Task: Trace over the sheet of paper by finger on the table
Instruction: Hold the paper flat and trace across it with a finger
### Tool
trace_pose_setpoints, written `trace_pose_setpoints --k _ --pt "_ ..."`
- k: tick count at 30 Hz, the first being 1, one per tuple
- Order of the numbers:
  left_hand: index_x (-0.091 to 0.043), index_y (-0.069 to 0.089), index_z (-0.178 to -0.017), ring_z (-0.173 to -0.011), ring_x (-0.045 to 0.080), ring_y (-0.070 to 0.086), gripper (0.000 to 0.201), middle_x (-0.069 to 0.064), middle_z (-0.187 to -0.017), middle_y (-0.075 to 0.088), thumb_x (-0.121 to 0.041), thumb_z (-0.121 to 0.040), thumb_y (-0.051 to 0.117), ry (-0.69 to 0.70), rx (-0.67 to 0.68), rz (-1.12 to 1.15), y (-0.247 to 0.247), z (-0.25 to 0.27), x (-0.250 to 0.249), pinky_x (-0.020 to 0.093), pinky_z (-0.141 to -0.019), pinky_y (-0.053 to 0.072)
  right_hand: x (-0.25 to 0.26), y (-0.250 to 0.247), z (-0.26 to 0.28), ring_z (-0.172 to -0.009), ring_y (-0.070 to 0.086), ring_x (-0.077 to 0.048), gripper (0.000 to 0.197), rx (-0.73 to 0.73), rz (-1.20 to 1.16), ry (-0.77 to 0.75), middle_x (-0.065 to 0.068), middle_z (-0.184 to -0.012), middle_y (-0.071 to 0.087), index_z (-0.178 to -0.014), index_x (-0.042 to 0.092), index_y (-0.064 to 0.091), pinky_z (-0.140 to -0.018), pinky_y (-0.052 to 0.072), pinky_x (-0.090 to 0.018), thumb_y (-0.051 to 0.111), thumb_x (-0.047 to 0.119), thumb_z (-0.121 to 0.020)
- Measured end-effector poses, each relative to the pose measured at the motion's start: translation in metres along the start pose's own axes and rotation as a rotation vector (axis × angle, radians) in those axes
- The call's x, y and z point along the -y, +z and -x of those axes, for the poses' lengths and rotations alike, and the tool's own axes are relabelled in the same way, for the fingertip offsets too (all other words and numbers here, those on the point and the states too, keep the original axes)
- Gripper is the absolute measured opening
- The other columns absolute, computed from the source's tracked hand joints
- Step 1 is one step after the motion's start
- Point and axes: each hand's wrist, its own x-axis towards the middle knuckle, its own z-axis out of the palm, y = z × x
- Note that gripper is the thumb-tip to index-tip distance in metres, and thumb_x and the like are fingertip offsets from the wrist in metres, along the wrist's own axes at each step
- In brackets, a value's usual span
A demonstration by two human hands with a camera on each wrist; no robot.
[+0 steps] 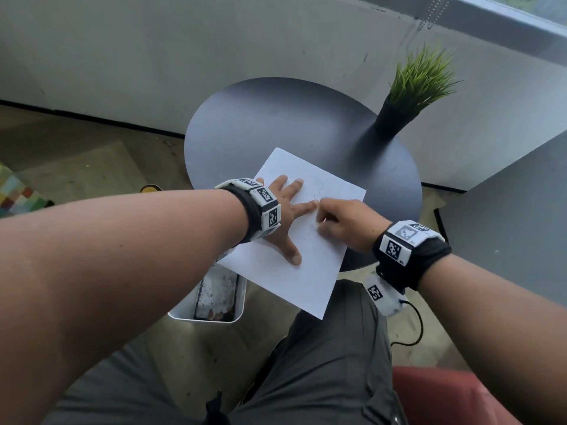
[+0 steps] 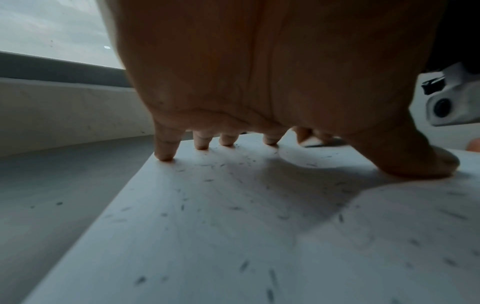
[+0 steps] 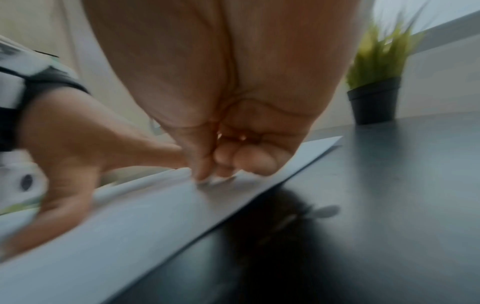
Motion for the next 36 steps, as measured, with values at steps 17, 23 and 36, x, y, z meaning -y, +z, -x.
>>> trace_pose_setpoints --k 17,23,36 --pt "-0.050 -0.018 -0.153 -0.152 0.037 -0.021 0.139 0.003 -0.165 -0.027 -0.093 -0.050 0.065 -0.014 0.017 -0.023 0.000 -0.001 -0.003 0.070 -0.116 0.011 0.025 0.027 0.029 -0.088 0.053 -0.025 0.006 0.017 0.045 -0.159 -0.001 -0.093 0.057 -0.092 0.016 0.048 -0.074 0.043 -0.034 0.050 0.022 -0.093" --pt "-0.049 -0.017 -0.154 -0.152 0.039 -0.020 0.138 0.005 -0.166 -0.026 -0.092 -0.052 0.067 -0.022 0.026 -0.011 -0.003 -0.001 -0.006 0.070 -0.117 0.010 -0.008 0.009 0.011 -0.088 0.056 -0.027 0.011 -0.098 0.017 0.098 -0.002 -0.093 0.060 -0.096 0.018 0.050 -0.075 0.047 -0.036 0.052 0.028 -0.092" --pt "-0.049 -0.019 -0.153 -0.151 0.039 -0.021 0.143 0.005 -0.165 -0.028 -0.092 -0.048 0.068 -0.027 0.034 -0.023 -0.003 -0.003 -0.004 0.070 -0.117 0.009 0.017 0.023 0.016 -0.093 0.053 -0.025 0.011 -0.039 0.090 -0.022 0.001 -0.099 0.056 -0.102 0.018 0.048 -0.075 0.041 -0.033 0.049 0.026 -0.095"
